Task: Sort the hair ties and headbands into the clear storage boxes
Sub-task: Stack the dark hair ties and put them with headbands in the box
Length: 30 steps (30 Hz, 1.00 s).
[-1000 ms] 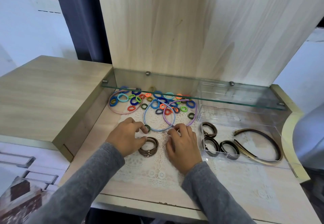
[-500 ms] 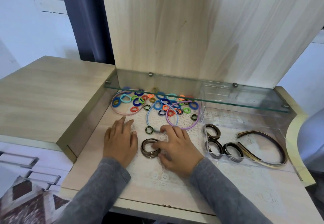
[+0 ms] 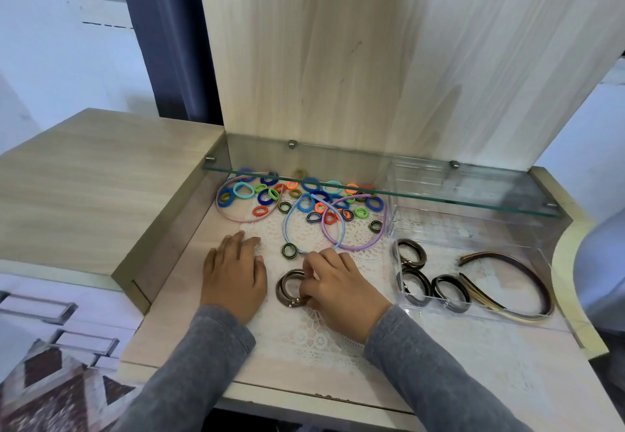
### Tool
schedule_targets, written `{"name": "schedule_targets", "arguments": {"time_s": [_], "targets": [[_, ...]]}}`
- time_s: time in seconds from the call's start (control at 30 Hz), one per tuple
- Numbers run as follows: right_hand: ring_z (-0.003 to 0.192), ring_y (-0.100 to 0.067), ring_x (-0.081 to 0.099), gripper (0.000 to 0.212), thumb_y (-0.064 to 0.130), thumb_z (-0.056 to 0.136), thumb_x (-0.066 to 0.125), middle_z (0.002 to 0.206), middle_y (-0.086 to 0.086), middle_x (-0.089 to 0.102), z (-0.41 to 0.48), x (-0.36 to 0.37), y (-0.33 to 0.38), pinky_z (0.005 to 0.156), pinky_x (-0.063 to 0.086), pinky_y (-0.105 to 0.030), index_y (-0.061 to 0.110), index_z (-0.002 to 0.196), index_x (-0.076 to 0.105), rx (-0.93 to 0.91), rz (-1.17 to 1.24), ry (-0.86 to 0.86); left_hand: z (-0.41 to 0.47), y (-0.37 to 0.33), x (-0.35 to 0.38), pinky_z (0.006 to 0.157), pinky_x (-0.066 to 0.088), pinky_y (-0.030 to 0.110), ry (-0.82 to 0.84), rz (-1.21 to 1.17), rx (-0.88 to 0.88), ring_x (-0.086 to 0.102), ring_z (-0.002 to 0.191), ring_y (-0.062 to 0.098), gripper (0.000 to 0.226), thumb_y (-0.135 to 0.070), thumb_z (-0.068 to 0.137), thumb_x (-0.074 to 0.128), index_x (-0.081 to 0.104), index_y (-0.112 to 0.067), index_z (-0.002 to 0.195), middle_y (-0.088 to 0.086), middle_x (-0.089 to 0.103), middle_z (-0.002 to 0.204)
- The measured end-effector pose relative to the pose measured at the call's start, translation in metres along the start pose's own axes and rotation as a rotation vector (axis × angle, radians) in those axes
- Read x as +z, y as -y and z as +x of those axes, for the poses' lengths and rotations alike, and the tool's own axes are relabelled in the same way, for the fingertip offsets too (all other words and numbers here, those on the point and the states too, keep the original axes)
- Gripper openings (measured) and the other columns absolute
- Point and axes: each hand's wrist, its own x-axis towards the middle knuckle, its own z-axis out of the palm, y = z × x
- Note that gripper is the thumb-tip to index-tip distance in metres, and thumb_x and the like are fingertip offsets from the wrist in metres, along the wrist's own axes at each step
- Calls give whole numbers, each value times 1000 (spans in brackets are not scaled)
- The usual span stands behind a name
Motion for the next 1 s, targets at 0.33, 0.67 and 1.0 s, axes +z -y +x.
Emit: {"name": "schedule_targets", "arguments": {"time_s": [0.33,0.67,1.0], "targets": [[92,-16,40,10,20,72,72,92,6,53,-14,5,-6,74,34,-31,20,82,69,152,197,-38,-8,-7,-12,80,37,38,-208,95,158,61,91,19,40,-28,79,34,65,-26,103,-3,64,107],[101,-15,42,13,19,83,70,93,8,52,-17,-7,-11,85,28,-10,23,77,60,711,767,-133,-23,-54,-13,79,50,19,-7,-981,-146,61,86,3,24,0,90,56,61,-23,91,-7,66,94],[104,-23,52,22,16,81,73,92,7,56,-14,-1,0,95,41,-35,29,70,58,888,888,-393,-25,-91,-18,77,51,29,-79,-1423,-566,57,73,14,12,-4,91,57,56,-13,83,1,59,79]]}}
